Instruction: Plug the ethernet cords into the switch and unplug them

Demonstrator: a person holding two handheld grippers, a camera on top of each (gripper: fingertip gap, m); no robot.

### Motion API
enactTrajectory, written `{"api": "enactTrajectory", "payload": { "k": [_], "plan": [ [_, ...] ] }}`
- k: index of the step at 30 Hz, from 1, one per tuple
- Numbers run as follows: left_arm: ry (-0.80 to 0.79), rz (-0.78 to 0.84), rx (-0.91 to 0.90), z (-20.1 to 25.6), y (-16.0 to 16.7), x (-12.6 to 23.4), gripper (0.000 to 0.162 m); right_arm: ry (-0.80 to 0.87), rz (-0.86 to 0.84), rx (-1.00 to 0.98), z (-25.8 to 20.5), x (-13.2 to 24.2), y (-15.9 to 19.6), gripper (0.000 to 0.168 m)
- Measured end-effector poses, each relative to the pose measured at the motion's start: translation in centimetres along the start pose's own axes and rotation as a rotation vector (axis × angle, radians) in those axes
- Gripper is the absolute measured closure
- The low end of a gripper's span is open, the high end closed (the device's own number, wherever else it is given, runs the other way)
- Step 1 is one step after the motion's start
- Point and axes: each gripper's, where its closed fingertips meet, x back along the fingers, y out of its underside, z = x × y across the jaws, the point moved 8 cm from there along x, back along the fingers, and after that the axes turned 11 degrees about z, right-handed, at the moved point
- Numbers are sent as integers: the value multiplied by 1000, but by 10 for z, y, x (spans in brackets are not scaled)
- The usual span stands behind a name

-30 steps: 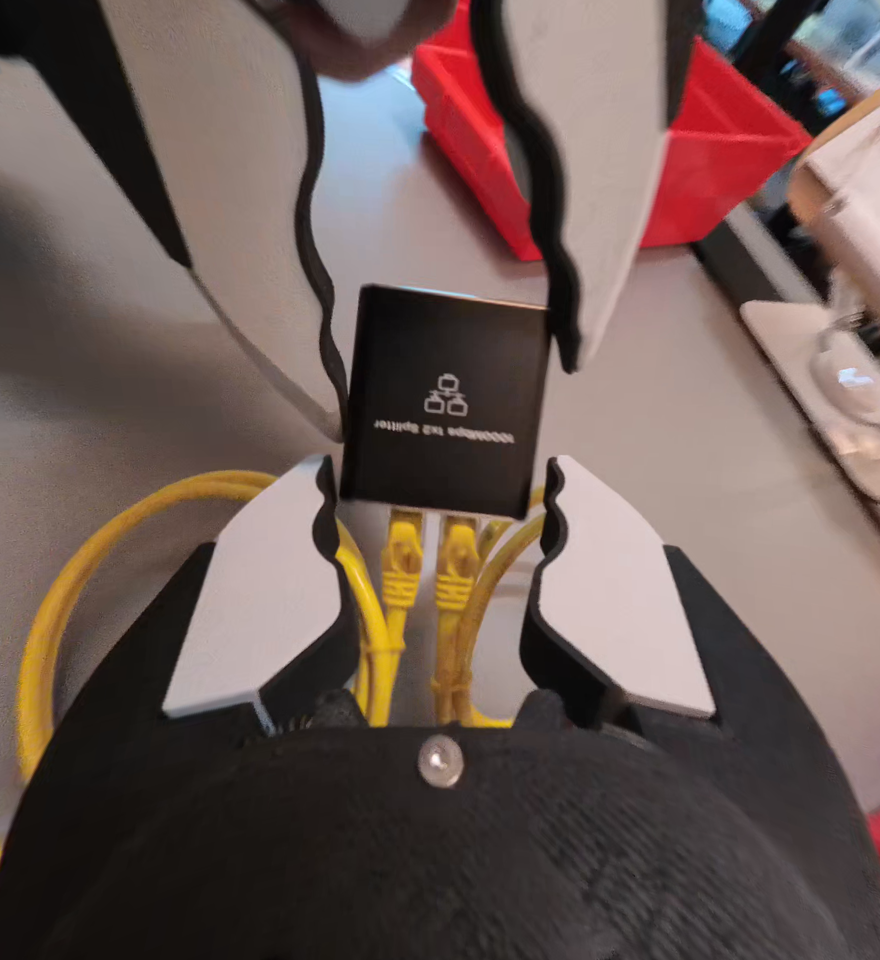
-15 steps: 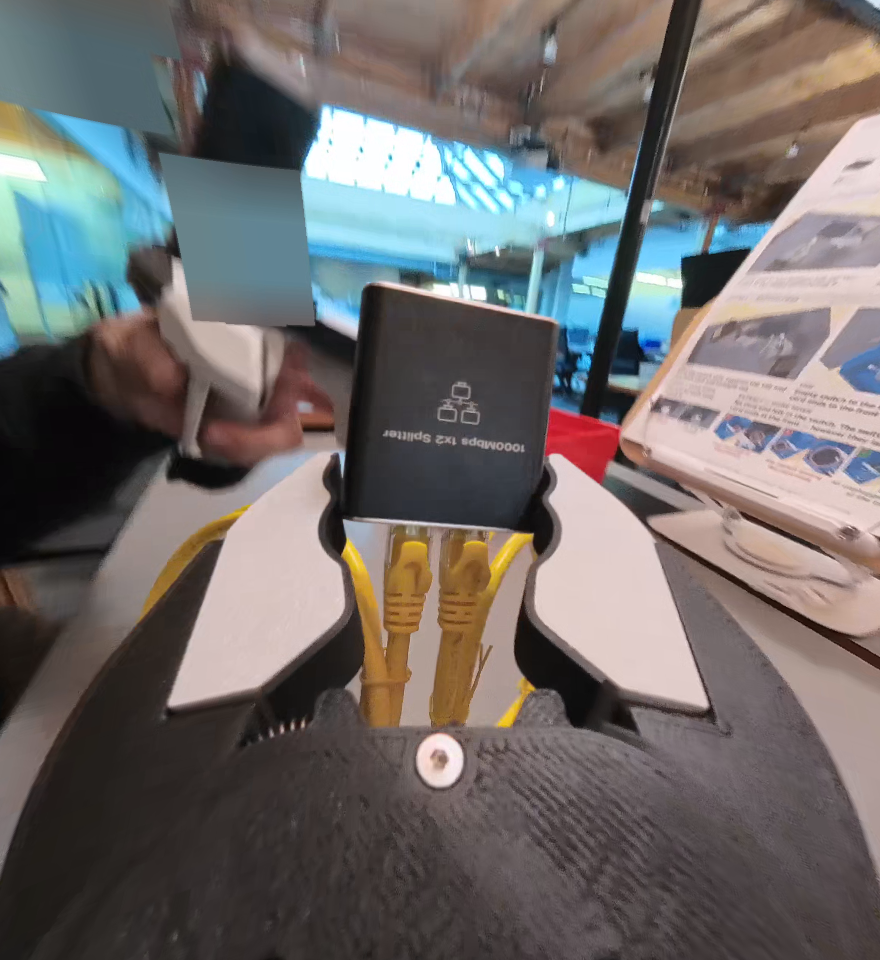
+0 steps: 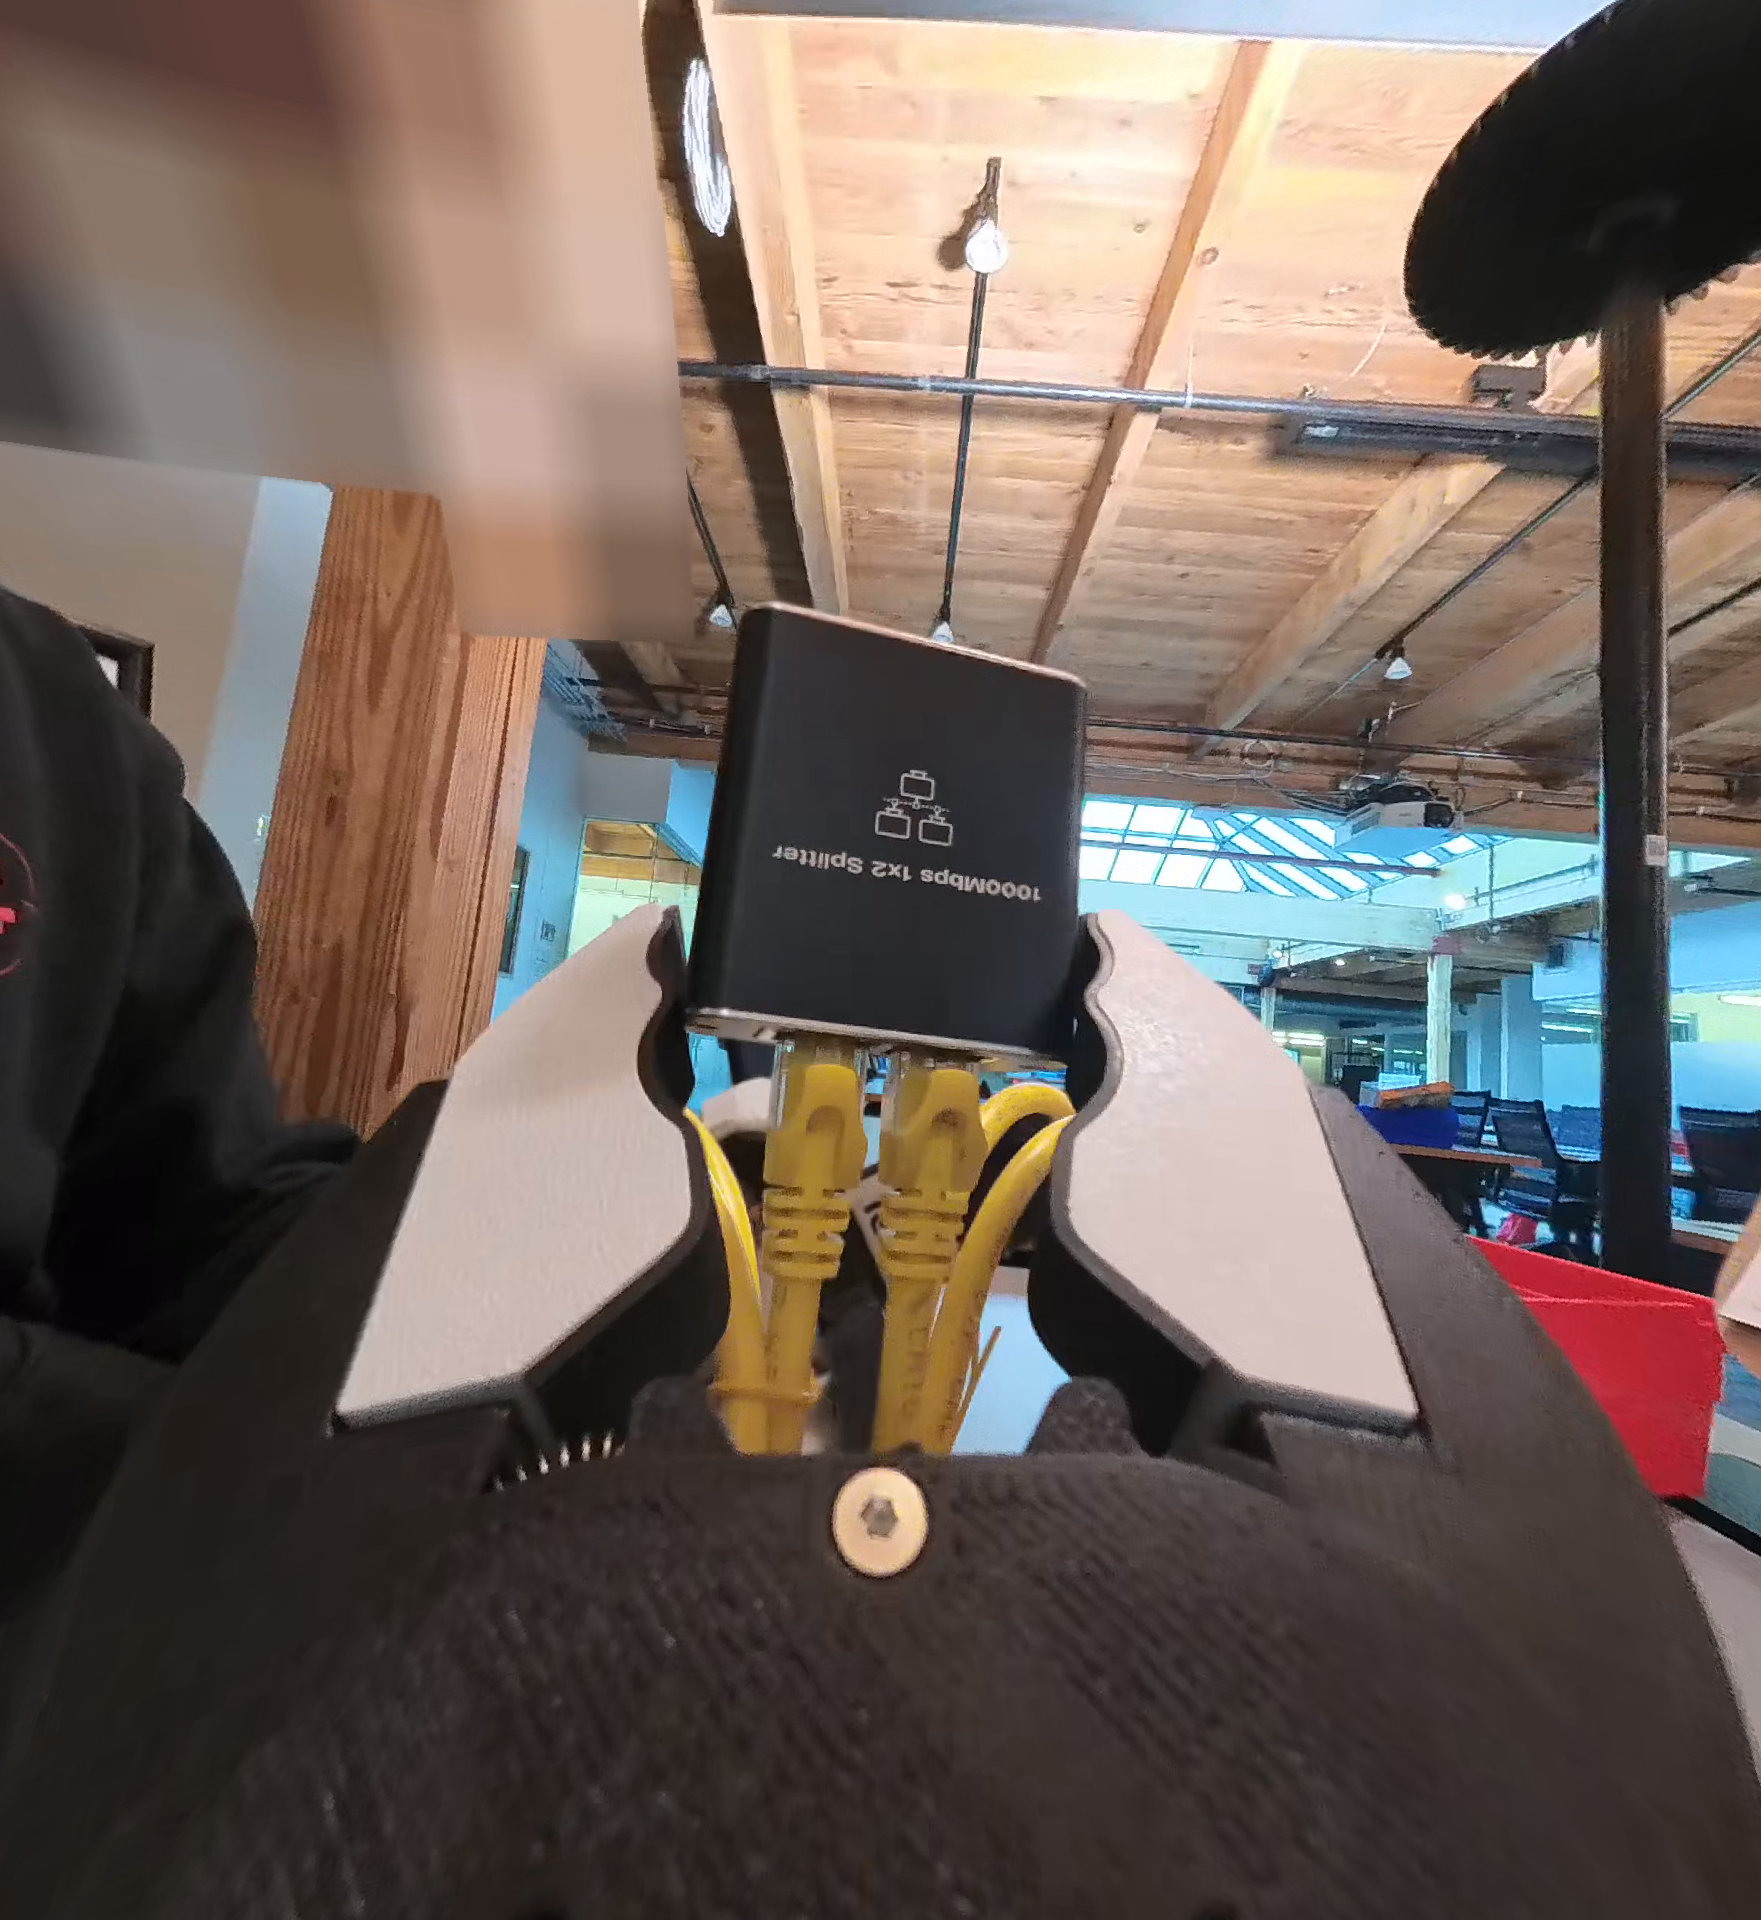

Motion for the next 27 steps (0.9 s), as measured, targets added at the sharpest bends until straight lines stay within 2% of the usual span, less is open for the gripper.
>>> {"api": "enactTrajectory", "payload": {
  "k": [2,4,7,11,12,16,18,20,21,22,26,27],
  "plan": [
    [46,54,77,-2,3,-4,106,-21,-24,-2,-2,-1,4,96],
    [84,111,159,-3,1,-4,97,-39,-72,-7,-2,1,7,96],
    [98,167,139,-4,-3,-4,97,-46,-100,-30,-2,3,12,96],
    [28,240,-69,7,-17,6,97,-45,-131,-48,-1,2,19,96],
    [25,261,-123,12,-20,7,90,-42,-149,-46,-1,2,21,96],
    [51,107,-194,13,-15,0,89,-66,-74,-84,-5,-4,22,96],
    [81,39,-131,7,-6,-6,79,-73,-22,-107,-6,-7,23,96],
    [193,65,-37,12,-5,-11,74,-97,-50,-133,-8,-7,28,97],
    [220,91,-34,13,-8,-10,77,-93,-76,-131,-8,-6,29,96],
    [238,110,-49,15,-11,-9,87,-81,-78,-134,-6,-5,30,97],
    [232,159,-97,16,-18,-8,95,-45,-71,-205,-2,-4,35,96],
    [226,170,-116,15,-18,-8,105,-41,-52,-221,-2,-3,34,96]
  ]
}}
